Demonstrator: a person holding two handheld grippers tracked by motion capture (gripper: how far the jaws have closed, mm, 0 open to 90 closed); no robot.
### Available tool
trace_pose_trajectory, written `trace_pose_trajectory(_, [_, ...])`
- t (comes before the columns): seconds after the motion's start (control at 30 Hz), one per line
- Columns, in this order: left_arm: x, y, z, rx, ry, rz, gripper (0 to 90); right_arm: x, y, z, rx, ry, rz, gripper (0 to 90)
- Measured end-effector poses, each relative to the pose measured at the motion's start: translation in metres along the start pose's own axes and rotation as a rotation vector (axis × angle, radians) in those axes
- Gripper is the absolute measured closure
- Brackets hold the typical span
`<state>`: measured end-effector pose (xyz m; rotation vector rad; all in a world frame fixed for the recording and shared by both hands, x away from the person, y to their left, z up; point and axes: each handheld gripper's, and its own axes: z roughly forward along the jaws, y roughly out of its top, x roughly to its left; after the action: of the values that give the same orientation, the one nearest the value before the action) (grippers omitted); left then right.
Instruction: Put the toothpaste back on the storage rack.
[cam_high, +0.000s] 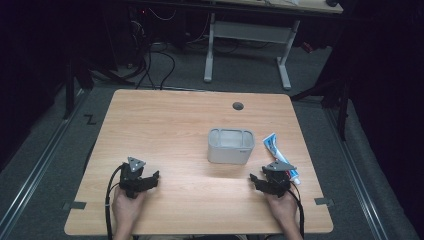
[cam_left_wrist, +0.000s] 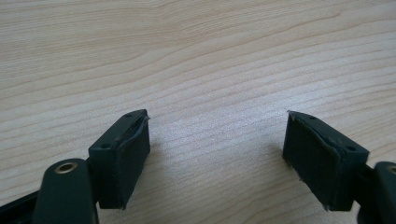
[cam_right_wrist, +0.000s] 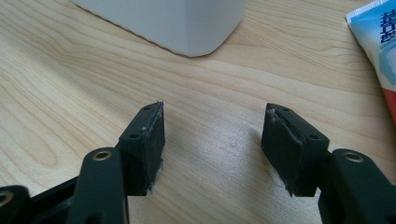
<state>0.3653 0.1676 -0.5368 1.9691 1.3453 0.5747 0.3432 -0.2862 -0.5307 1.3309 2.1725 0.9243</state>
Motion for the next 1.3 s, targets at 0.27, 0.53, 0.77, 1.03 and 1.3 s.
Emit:
trace_pose_trajectory(0.27, [0.0,0.0,0.0,0.0,0.0,0.0,23.4,0.0002,0.0,0.0001,0.002,-0.007,0.007,38.2])
trace_pose_trajectory(0.53, [0.0004,0.0001,0.0,0.001,0.0,0.001,23.6,0.0,0.0002,0.0004,0.001,-0.006,0.006,37.9])
trace_pose_trajectory(0.77, [0.0006,0.0002,0.0,0.001,-0.001,0.002,23.6,0.0003,0.0004,0.0005,0.002,-0.008,0.009,37.8])
trace_pose_trajectory(1.03, [0.0006,0.0003,0.0,0.002,-0.001,0.002,23.6,-0.0012,-0.0008,-0.0012,0.001,-0.031,0.007,34.7])
trace_pose_trajectory(1.3, [0.0007,0.0003,0.0,0.001,-0.002,0.001,23.5,-0.002,-0.0051,-0.0059,-0.006,-0.053,0.003,39.4])
